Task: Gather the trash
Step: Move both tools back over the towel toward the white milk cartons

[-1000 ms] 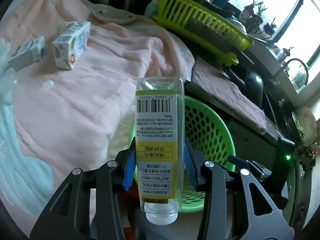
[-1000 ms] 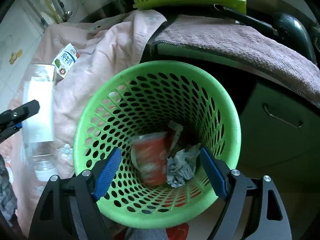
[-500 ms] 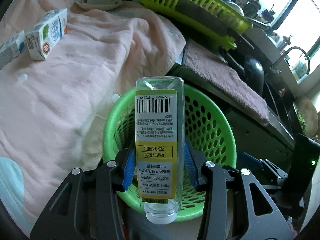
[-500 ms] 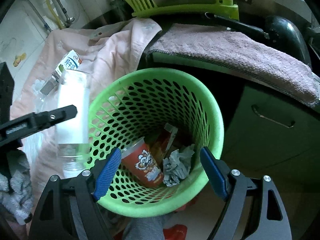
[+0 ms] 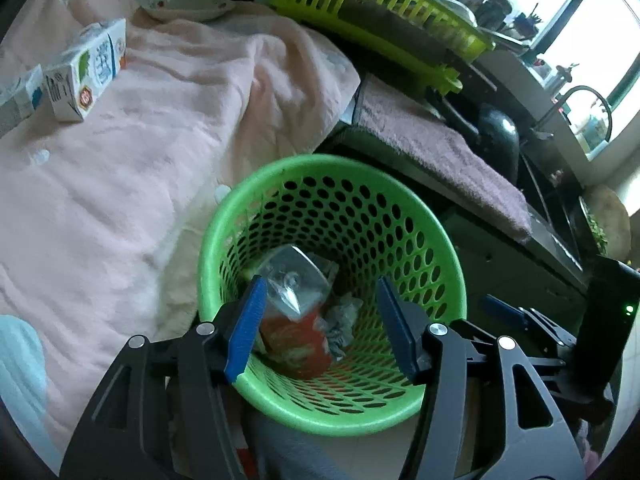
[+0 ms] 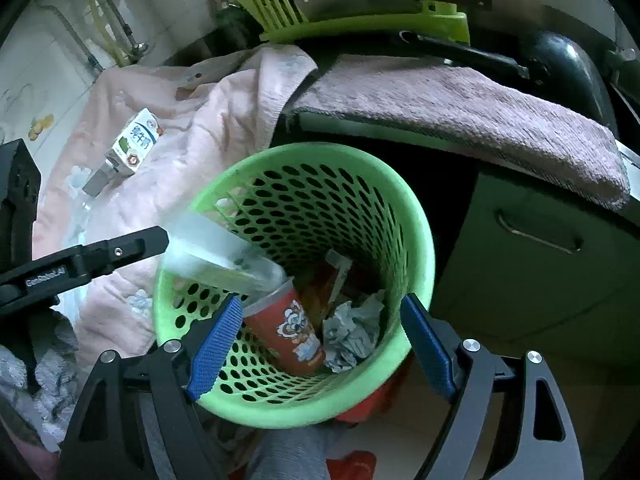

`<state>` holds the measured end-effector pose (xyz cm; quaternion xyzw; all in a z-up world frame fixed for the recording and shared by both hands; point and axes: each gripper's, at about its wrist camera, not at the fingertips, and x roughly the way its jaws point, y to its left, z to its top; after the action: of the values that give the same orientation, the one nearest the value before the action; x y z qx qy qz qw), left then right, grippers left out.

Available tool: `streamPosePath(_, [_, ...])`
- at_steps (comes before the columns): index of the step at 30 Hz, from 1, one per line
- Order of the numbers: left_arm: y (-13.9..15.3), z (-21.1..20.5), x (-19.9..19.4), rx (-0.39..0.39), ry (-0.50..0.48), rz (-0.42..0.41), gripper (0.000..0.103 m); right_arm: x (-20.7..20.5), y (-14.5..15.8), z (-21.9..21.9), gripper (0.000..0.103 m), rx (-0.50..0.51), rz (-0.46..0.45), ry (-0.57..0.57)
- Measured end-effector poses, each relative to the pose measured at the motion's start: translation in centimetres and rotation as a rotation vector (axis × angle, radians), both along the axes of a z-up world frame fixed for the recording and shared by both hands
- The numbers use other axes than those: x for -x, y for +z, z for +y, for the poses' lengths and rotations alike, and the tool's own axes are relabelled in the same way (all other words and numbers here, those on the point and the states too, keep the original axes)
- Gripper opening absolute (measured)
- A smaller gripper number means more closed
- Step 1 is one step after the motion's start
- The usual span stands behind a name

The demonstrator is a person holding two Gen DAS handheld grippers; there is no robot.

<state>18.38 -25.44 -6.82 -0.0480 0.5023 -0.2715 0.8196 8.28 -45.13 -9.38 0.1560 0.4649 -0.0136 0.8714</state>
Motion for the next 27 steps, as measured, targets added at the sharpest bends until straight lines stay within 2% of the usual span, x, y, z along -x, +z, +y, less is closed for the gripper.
streamPosePath(9, [1.8,3.3,0.4,-0.001,0.033,-0.049,0.061,-0.9,0.9,1.7,0.078,0.009,-0.012,0.031])
streamPosePath(16, [2.7,7.5,0.2,-0.01,0.091,-0.074,0.061,-2.1,1.5,3.3,0.079,0.01,-0.017,0.066])
streamPosePath(27, [4.6,15.3,-1.3,-0.031,0.225,-0.123,0.061,-7.3,3.5,8.7,0.079,0.007,-0.024,0.163])
